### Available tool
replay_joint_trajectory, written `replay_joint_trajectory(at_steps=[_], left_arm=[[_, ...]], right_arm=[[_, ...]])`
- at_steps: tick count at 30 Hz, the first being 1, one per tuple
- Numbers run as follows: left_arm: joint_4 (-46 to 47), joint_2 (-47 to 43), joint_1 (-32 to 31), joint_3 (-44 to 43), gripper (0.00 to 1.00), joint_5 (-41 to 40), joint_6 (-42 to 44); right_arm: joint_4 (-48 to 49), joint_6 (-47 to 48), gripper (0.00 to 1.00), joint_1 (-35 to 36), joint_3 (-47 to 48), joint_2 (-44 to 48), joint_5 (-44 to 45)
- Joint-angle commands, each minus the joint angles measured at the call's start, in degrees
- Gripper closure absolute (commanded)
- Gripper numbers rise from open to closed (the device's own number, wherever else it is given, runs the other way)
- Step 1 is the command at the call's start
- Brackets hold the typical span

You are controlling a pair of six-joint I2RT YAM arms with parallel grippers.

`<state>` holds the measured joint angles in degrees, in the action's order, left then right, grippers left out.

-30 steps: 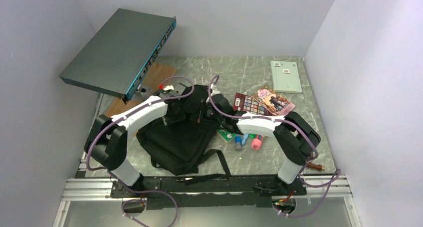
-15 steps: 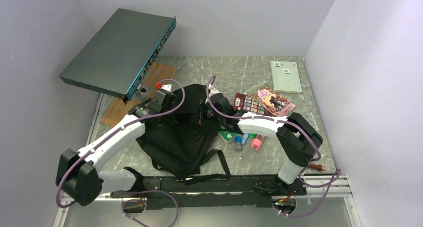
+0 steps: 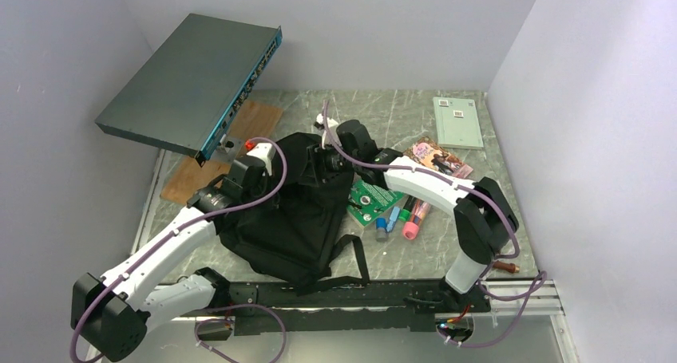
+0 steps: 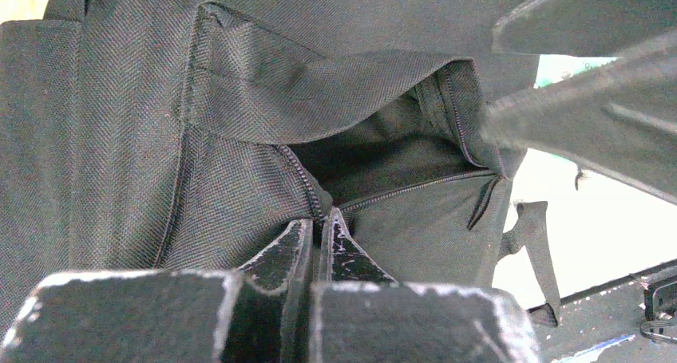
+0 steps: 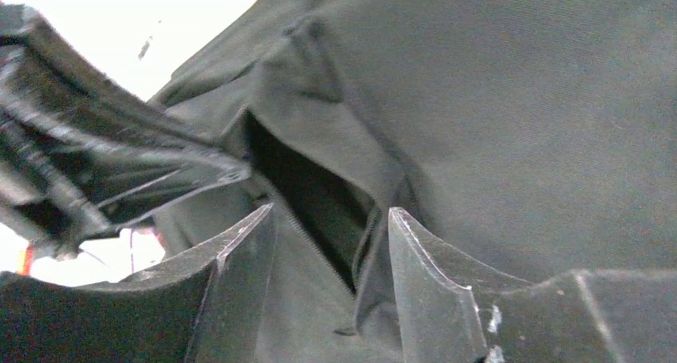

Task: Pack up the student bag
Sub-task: Adjust the student bag at the center of the board.

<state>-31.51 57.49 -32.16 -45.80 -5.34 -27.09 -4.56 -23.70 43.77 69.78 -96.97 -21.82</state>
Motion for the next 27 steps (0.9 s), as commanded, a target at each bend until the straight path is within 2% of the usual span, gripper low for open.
replay_joint_trajectory(at_steps=[1, 5, 8, 9, 11, 15, 21, 23, 25, 27], left_arm=[[4.58, -0.36, 0.0, -0.89, 1.0, 2.03, 1.25], [4.16, -0.87, 0.12, -1.01, 1.0, 2.14, 0.76], [4.07, -1.32, 0.17, -0.95, 1.0, 2.32, 0.31], [4.01, -1.29, 0.18, -1.04, 1.0, 2.52, 0.21], [4.02, -1.09, 0.17, -1.2, 1.0, 2.98, 0.11], [4.27, -1.05, 0.17, -1.2, 1.0, 3.3, -0.42], [4.6, -1.13, 0.17, -0.41, 1.0, 4.2, -1.23], [4.29, -1.17, 0.17, -0.51, 1.0, 3.37, -0.97], [3.97, -0.97, 0.17, -0.88, 1.0, 2.46, -0.7], [3.54, -0.45, 0.19, -1.52, 1.0, 1.4, -0.72]], right_arm=[[1.21, 6.4, 0.41, 0.21, 1.5, 3.96, -16.8], [5.21, 6.44, 0.41, 0.65, 1.73, 0.85, -23.84], [8.69, 4.93, 0.51, 0.92, 2.02, -1.99, -26.64], [9.68, 4.68, 0.52, 0.96, 1.8, -2.64, -26.56], [11.17, 5.15, 0.51, 0.89, 1.39, -3.83, -26.25], [7.89, 10.73, 0.46, 0.97, 3.56, -7.59, -25.75], [5.02, 15.81, 0.46, 1.14, 4.06, -10.85, -23.44], [6.61, 15.29, 0.51, 1.14, 2.14, -10.43, -23.63], [8.15, 14.1, 0.59, 1.12, 0.33, -9.67, -24.06], [10.73, 11.93, 0.77, 1.1, -1.95, -8.24, -24.25]])
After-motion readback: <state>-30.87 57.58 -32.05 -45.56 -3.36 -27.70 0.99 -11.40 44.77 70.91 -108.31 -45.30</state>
